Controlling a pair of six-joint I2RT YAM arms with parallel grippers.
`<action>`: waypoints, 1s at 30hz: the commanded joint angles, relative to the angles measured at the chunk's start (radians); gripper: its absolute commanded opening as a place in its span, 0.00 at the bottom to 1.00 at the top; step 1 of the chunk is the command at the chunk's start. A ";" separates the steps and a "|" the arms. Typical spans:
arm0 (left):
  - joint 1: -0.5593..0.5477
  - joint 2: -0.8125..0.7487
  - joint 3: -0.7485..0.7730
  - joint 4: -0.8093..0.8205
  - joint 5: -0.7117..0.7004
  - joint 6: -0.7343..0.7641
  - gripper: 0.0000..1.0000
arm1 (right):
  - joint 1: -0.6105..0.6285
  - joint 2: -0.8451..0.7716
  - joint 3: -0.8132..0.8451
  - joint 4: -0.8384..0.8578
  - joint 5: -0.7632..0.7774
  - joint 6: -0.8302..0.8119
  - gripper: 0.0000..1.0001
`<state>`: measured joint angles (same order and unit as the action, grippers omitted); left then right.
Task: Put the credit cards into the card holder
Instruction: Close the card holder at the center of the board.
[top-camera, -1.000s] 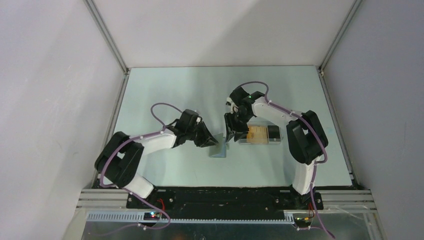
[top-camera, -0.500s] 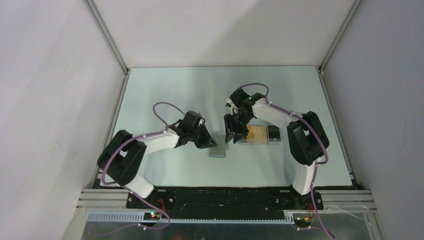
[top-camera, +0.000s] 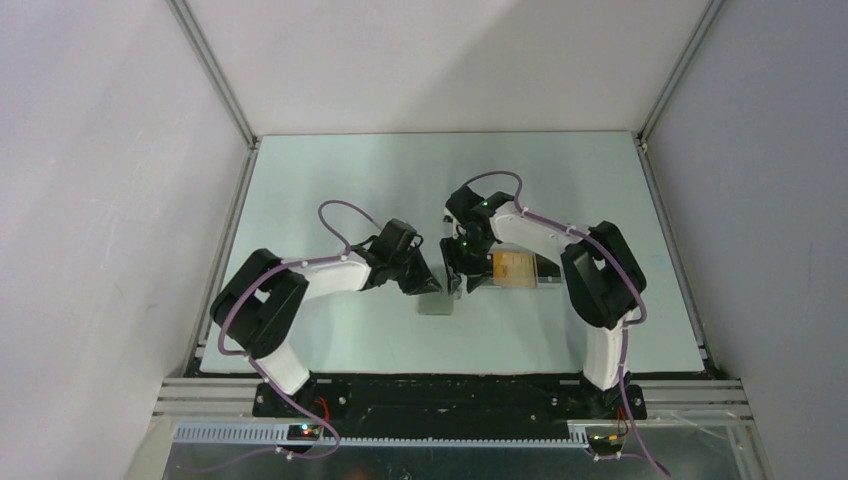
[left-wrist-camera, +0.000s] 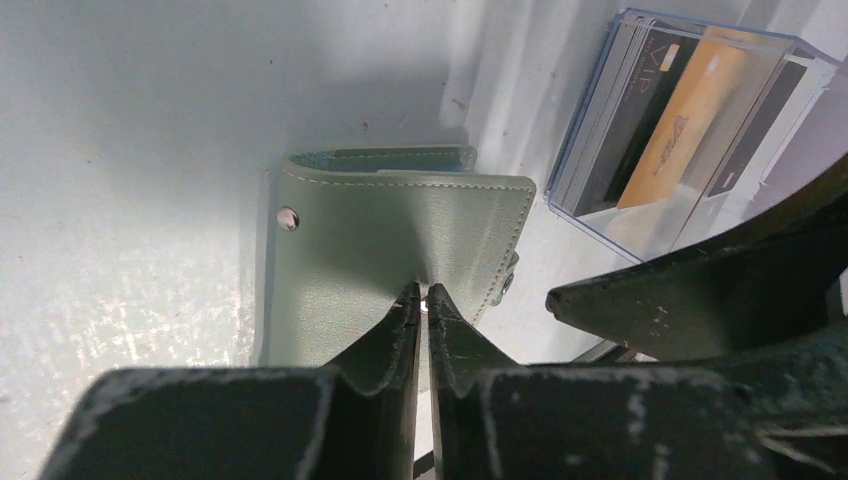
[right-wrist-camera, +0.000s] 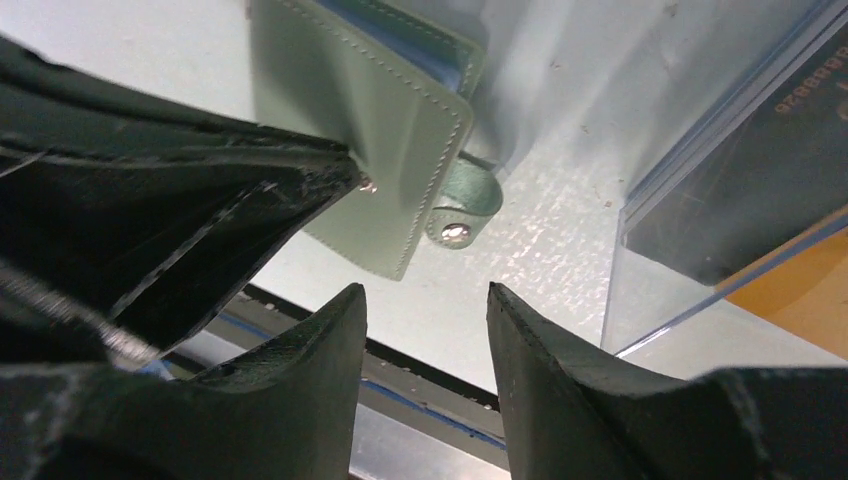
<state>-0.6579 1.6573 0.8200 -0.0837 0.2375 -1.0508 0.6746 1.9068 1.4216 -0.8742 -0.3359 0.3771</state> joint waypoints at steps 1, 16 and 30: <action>-0.002 -0.042 -0.007 0.001 -0.033 0.002 0.11 | 0.019 0.027 0.063 -0.051 0.106 -0.005 0.53; 0.004 -0.105 0.002 -0.143 -0.056 0.083 0.13 | 0.053 0.125 0.113 -0.042 0.187 -0.008 0.52; 0.003 -0.090 0.005 -0.154 -0.042 0.100 0.18 | 0.055 0.125 0.125 0.019 0.055 -0.001 0.56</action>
<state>-0.6559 1.5795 0.8013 -0.2317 0.1898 -0.9752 0.7223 2.0277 1.5097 -0.8982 -0.2287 0.3702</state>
